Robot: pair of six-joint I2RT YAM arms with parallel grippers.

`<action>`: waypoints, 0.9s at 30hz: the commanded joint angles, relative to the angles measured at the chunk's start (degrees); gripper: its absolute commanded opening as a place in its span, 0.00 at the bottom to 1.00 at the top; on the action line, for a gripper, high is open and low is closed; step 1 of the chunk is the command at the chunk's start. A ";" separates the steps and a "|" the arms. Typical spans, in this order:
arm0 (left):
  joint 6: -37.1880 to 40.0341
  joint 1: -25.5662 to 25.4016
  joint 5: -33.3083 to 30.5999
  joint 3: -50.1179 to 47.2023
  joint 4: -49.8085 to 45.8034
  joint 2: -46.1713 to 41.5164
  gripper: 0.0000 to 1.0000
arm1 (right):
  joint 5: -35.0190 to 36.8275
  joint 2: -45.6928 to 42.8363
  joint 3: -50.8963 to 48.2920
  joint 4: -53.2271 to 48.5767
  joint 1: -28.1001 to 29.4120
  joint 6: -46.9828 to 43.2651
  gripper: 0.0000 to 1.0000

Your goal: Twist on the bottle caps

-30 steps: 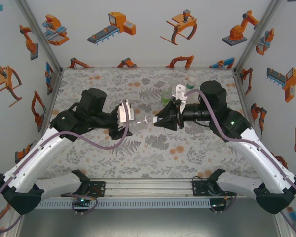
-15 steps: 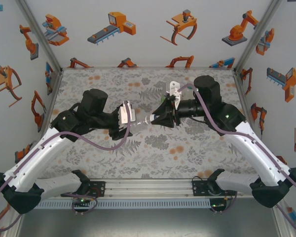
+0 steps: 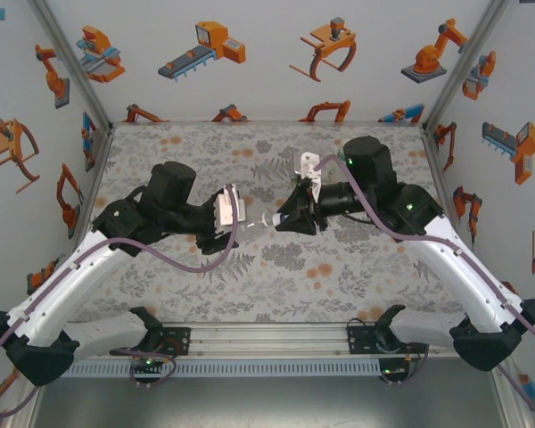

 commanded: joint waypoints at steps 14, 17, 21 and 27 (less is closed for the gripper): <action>1.92 -1.16 -0.13 1.98 -0.51 -0.04 0.05 | 1.55 2.25 4.60 -3.96 2.03 -4.09 0.09; 1.92 -1.15 -0.05 1.89 -0.55 -0.28 0.05 | 3.74 2.19 4.69 -4.94 2.50 -4.80 0.09; 2.03 -1.22 -0.13 1.93 -0.51 -0.28 0.05 | 7.78 2.29 5.10 -5.74 3.02 -5.38 0.07; 1.92 -1.15 0.18 2.28 -0.47 -0.27 0.05 | 6.84 2.54 5.57 -5.29 3.69 -5.70 0.07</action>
